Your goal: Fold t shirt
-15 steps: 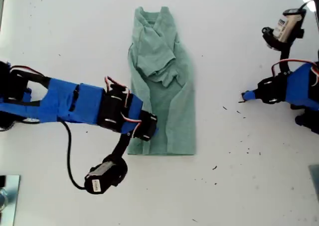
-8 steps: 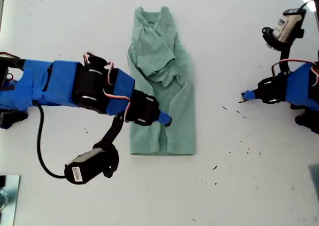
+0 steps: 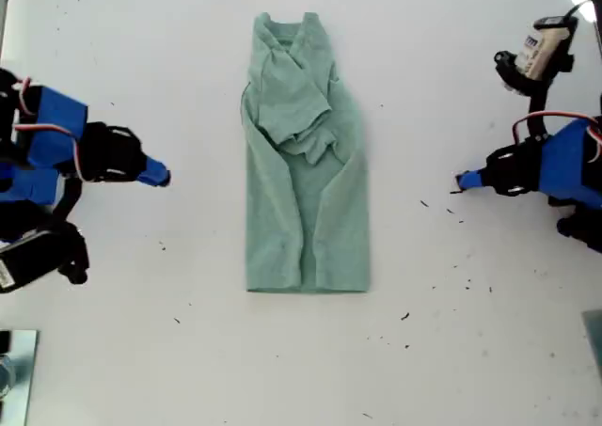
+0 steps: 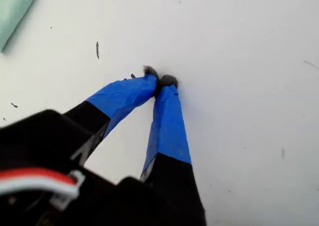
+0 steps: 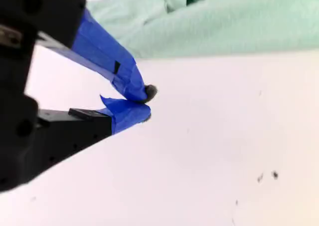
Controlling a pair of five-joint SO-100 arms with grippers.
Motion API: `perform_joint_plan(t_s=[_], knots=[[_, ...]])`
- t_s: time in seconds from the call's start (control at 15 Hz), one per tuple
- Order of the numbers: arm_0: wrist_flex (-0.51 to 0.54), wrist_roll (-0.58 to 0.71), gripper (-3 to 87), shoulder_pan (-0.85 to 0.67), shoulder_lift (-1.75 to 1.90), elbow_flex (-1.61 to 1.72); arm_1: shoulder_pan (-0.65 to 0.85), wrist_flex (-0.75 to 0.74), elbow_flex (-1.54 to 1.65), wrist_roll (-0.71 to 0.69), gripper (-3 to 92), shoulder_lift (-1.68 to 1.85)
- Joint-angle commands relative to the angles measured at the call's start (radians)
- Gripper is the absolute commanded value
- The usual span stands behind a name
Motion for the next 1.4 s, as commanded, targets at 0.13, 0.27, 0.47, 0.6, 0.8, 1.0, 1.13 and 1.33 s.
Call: perform_joint_plan(t_s=[0.13,0.27,0.47,0.6,0.8,1.0,1.13,1.33], knots=[[-0.189,-0.15,-0.2,0.08,0.19,0.353,-0.006,0.011,0.015,0.0,2.7,0.005],[-0.244,-0.147,-0.2,0.084,0.094,0.35,-0.009,0.012,0.015,0.003,2.7,0.005],[-0.086,-0.166,-0.2,0.146,-0.181,-0.069,-0.069,-0.009,-0.129,0.058,2.7,-0.143],[0.04,-0.16,-0.2,0.201,-0.428,-0.502,-0.144,0.132,-0.68,0.115,2.6,-0.63],[0.253,-0.094,2.3,0.285,-0.805,-1.166,-0.298,0.301,-1.428,0.141,5.9,-1.149],[0.356,-0.046,23.3,0.33,-1.003,-1.476,-0.376,0.394,-1.841,0.129,25.9,-1.466],[0.357,-0.035,24.0,0.336,-1.032,-1.476,-0.397,0.39,-1.885,0.13,26.4,-1.519],[0.324,-0.034,26.7,0.353,-1.157,-1.473,-0.423,0.379,-1.884,0.179,27.3,-1.614]])
